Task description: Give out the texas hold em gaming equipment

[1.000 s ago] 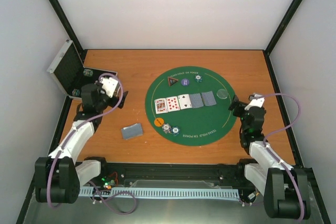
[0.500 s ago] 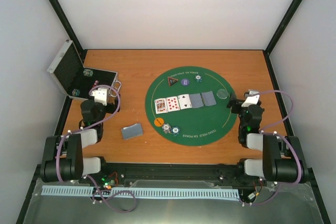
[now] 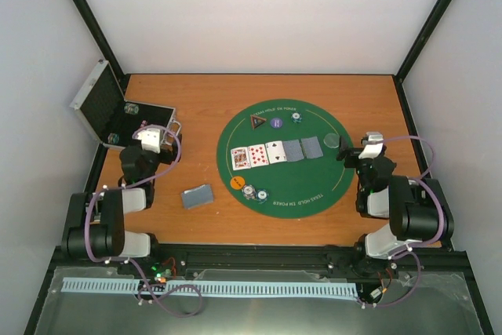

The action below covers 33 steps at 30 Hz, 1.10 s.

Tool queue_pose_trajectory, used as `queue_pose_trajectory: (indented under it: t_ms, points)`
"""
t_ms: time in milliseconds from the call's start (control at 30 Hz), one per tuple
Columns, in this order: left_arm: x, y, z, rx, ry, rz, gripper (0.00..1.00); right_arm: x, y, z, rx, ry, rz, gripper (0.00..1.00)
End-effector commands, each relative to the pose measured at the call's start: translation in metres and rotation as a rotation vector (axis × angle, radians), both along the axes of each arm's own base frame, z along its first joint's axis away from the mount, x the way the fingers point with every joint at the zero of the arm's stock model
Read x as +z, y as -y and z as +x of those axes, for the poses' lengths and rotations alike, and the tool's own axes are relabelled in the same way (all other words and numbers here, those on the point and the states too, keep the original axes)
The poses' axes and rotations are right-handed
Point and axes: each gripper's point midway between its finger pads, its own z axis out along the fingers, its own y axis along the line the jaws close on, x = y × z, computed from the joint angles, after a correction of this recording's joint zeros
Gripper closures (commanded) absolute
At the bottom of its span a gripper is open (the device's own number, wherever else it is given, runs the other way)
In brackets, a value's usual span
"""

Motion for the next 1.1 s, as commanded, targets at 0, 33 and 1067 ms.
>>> queue_pose_trajectory:
  t_ms: [0, 33, 1067]
  points:
    - [0.026, 0.003, -0.002, -0.022, 0.104, 0.0, 0.0, 0.008, -0.01, 0.008, 0.079, 0.032, -0.044, 0.0]
    - [0.03, 0.004, -0.009, -0.023, 0.131, 0.004, 0.0, 0.007, -0.01, 0.009, 0.081, 0.024, -0.044, 0.0]
    - [0.04, 0.013, -0.037, -0.087, 0.229, 0.05, 0.0, 0.006, -0.011, 0.013, 0.079, 0.019, -0.052, 0.0]
